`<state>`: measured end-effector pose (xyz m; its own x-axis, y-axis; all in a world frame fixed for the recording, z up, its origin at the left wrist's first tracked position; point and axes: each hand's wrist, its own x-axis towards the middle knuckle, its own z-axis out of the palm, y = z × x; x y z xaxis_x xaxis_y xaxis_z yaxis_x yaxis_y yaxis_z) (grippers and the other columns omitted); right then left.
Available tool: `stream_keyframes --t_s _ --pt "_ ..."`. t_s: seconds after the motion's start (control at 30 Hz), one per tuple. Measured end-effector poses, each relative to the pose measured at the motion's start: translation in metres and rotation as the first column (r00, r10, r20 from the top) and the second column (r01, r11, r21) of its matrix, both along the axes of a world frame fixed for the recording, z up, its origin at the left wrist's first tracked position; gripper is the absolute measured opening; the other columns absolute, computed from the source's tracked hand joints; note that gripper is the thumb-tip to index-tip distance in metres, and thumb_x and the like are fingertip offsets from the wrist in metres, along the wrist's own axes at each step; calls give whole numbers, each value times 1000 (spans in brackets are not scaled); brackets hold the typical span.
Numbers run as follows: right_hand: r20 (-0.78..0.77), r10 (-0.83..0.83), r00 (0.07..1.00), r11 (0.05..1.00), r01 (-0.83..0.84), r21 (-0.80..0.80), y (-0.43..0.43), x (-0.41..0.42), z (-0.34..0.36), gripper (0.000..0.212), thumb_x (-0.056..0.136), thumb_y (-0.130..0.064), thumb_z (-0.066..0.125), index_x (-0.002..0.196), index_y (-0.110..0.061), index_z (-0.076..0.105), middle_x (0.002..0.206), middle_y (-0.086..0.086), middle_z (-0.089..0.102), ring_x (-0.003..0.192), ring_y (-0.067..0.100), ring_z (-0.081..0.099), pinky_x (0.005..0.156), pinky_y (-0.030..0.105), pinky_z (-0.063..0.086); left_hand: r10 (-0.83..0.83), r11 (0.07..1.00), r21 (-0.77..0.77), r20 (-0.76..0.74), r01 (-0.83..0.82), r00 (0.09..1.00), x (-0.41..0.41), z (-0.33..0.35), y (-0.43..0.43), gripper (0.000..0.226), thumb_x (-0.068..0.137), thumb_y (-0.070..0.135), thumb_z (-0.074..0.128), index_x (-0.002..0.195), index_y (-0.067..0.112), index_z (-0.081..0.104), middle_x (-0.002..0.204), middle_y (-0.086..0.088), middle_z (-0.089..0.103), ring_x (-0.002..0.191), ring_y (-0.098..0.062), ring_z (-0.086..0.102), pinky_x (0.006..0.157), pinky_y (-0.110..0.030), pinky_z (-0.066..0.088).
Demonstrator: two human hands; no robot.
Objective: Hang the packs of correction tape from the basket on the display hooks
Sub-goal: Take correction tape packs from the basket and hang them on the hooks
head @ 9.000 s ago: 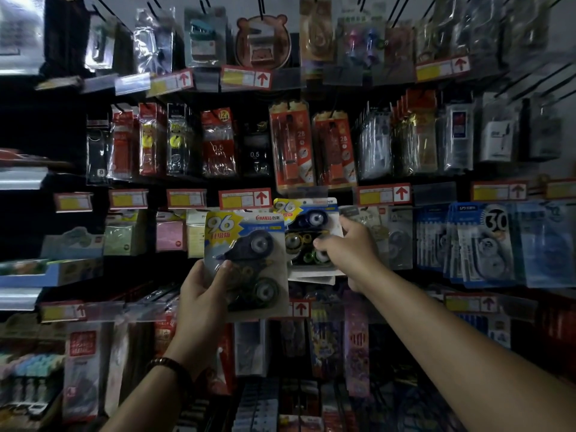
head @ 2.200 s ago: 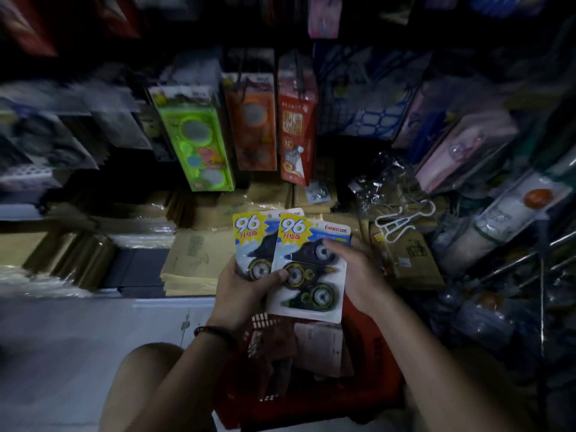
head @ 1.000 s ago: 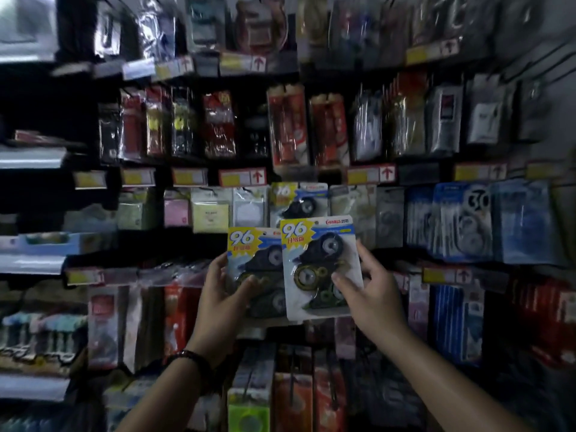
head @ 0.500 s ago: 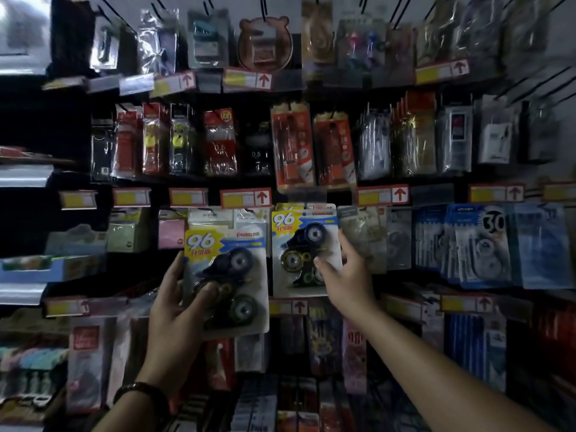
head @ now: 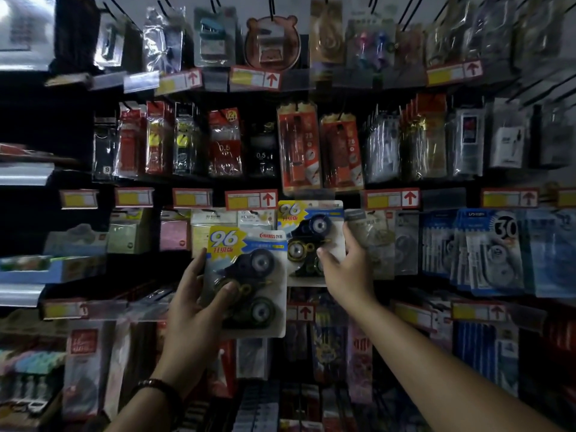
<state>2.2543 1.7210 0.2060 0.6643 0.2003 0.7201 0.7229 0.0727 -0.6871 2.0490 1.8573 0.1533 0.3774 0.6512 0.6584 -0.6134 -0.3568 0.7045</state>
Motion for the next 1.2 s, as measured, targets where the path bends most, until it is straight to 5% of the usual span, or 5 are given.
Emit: stream_keyframes --t_s 0.27,0.57,0.7,1.07,1.2 --pt "40 -7 999 1000 7 7 -5 -1 6 72 99 -20 71 162 -15 36 161 -4 45 144 5 39 105 16 32 -19 1000 -1 -25 19 1000 6 4 -7 65 96 7 72 146 44 53 127 7 75 114 -18 75 97 -54 60" --pt "18 19 1000 996 -20 81 -6 -7 7 48 96 -16 74 141 -26 62 105 -26 65 102 1 67 83 16 50 -30 999 -23 -20 29 999 13 5 -10 67 96 6 72 149 41 52 124 5 76 112 -18 76 92 -50 62" --pt "-32 54 998 992 -50 119 -3 -6 8 33 95 -15 74 104 -44 63 93 -23 69 89 -1 68 74 17 52 -52 998 -20 -24 51 998 14 5 -11 66 96 6 71 150 40 52 127 2 75 113 -18 76 93 -48 61" --pt "43 -35 998 999 34 28 -14 -8 16 42 97 -16 73 138 -13 63 95 -19 57 92 7 63 72 20 46 -76 996 -45 -20 75 997 14 10 -13 66 96 6 70 149 42 51 126 7 76 113 -15 75 92 -44 61" --pt "45 -18 999 1000 18 -9 -14 -6 15 21 94 -17 74 113 -25 72 91 -17 73 84 5 70 68 21 49 -77 996 -40 -9 77 997 14 13 -16 62 96 4 70 141 45 54 122 8 78 111 -14 76 92 -44 60"
